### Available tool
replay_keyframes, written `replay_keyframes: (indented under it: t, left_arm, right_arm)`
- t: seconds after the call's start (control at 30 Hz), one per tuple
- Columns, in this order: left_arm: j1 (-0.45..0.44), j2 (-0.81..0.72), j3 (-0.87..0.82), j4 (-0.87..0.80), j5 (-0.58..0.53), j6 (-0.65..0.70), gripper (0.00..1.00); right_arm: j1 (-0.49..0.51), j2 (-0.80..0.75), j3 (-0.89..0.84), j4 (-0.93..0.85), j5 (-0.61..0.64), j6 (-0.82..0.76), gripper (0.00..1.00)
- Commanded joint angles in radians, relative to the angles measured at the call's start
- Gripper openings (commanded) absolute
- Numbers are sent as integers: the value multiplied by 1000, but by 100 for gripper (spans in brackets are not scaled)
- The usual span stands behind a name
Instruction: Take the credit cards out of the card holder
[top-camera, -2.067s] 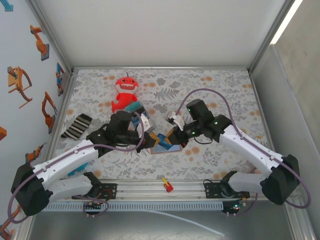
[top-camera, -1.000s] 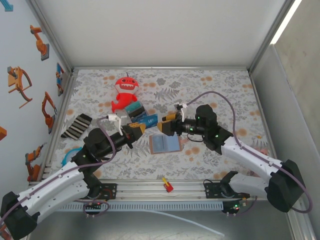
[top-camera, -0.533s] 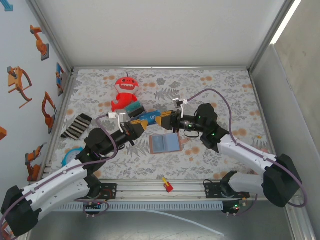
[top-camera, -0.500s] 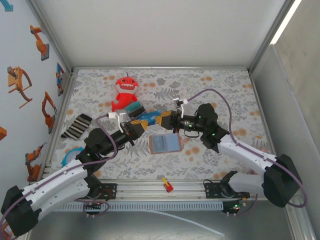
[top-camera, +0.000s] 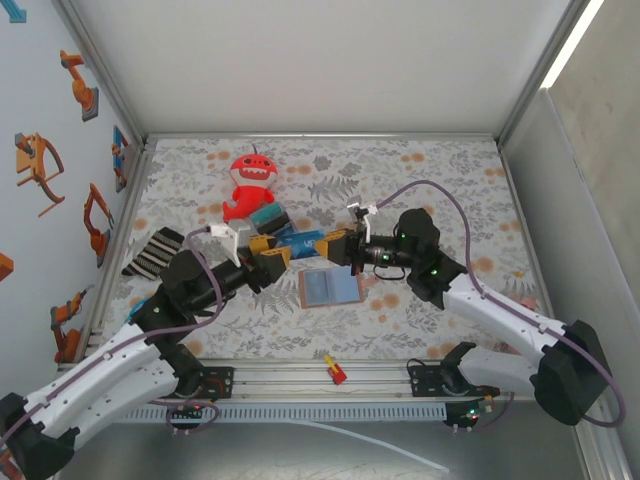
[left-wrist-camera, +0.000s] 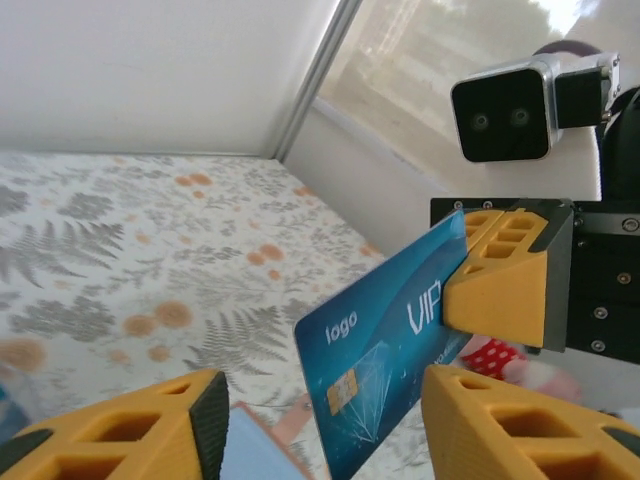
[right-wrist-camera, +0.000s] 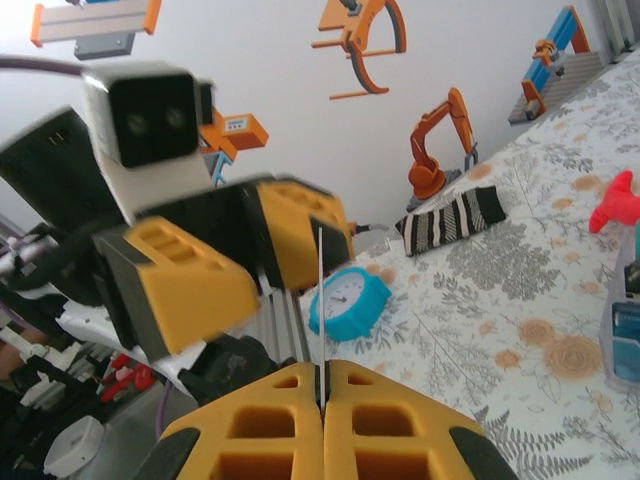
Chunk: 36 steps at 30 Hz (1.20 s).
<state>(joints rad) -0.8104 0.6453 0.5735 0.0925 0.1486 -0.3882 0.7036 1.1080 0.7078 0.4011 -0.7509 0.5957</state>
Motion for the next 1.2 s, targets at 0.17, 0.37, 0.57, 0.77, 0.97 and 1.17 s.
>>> replay_keyframes:
  t: [0.17, 0.37, 0.57, 0.77, 0.97, 1.17]
  left_arm:
    - [11, 136, 298, -431, 55, 360, 60]
    - [36, 303, 430, -518, 227, 439, 57]
    - [128, 411, 478, -477, 485, 418, 51]
    - [198, 492, 502, -474, 690, 421, 44]
    - [200, 538, 531, -534, 743, 470, 40]
    - [198, 554, 534, -565, 748, 491, 14]
  right_arm:
    - [3, -51, 87, -229, -8, -121, 0]
    - [2, -45, 93, -244, -20, -125, 0]
    - [2, -39, 96, -248, -43, -124, 0]
    - [3, -37, 98, -250, -60, -123, 0]
    - [2, -26, 101, -248, -64, -125, 0]
    - [2, -24, 102, -244, -62, -128, 0]
